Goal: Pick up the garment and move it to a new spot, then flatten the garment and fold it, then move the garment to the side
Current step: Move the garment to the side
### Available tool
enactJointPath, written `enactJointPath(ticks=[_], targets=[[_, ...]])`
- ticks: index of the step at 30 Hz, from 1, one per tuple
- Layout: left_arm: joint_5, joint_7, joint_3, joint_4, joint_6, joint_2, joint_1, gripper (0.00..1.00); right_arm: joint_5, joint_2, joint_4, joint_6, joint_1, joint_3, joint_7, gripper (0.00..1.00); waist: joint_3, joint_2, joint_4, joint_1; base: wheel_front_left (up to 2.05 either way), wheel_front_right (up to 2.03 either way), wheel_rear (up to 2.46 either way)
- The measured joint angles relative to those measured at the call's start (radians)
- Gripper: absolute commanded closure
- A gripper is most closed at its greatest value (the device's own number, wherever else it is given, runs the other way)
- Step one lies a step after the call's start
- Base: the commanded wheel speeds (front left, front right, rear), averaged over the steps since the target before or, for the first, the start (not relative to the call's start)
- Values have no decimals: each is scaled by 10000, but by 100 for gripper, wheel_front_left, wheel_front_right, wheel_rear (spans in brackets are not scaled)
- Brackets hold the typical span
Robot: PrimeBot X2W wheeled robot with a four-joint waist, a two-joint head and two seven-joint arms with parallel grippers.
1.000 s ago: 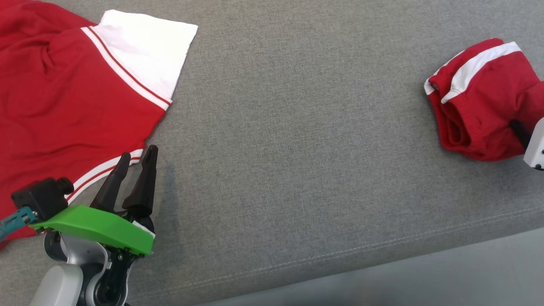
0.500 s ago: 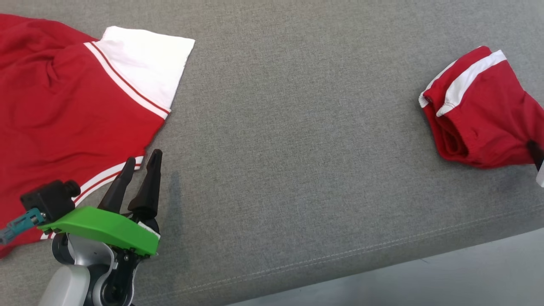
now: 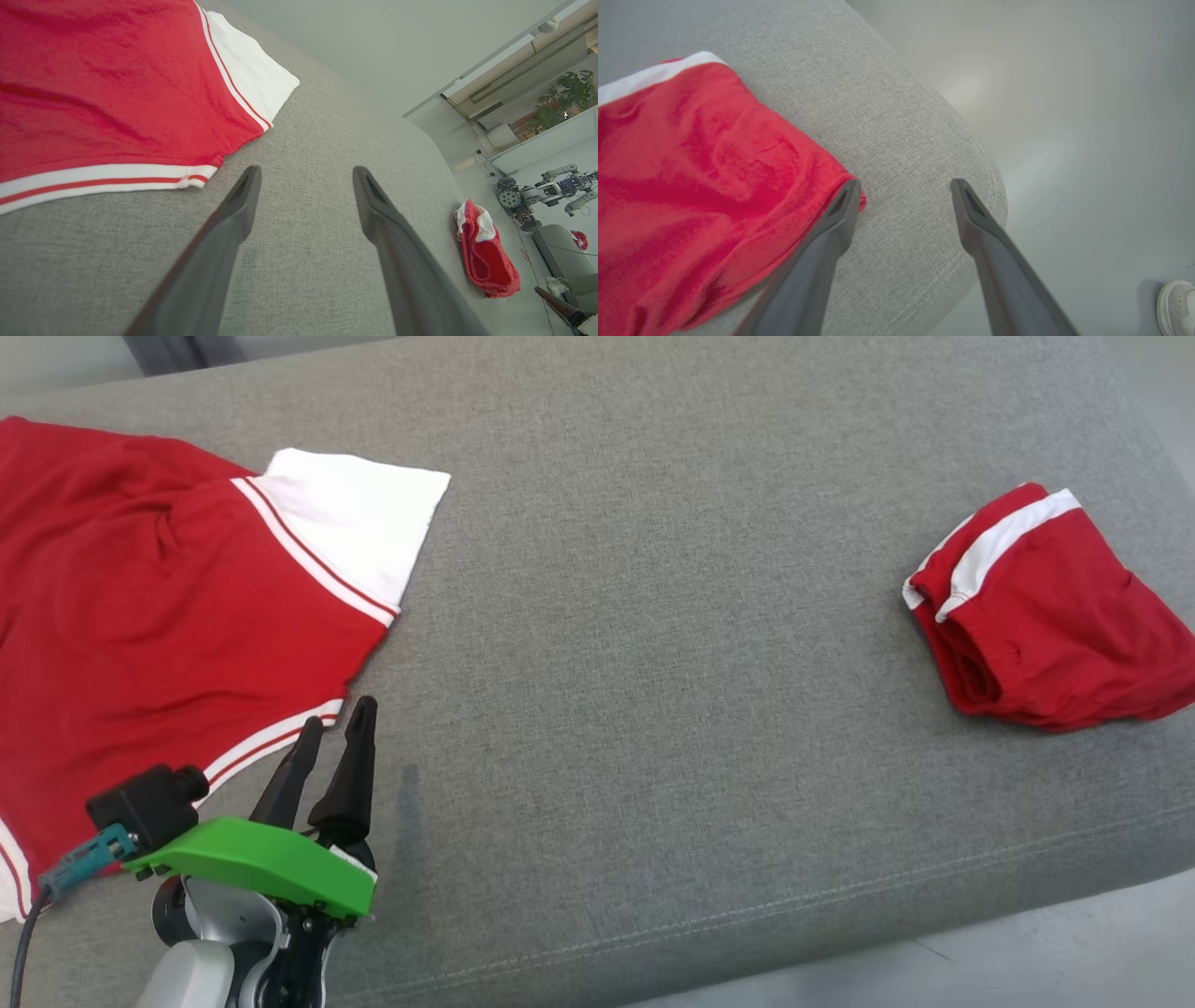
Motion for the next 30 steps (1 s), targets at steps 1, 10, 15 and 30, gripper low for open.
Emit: enactJointPath(ticks=[1,10,15,30], targets=[[-2,-69,6,75,0,-19,33,0,13,84,-173,-2,46,-59,-244,0,-87,0,24,0,0,0,0],[-6,-596,111,698,-8,-221,562,0,-1283,194,-2004,0,937,439,-2535,0,-1012,0,281,0,0,0,0],[176,-878,73,957,-107,-150,914,0,-1609,811,-3016,0,1368,639,-3333,0,-1607,0,432,0,0,0,0],[2115,-1919,-326,1465,-343,780,1596,0,-3283,2255,-4059,0,3888,809,-3427,0,-2745,0,1107,0,0,0,0]])
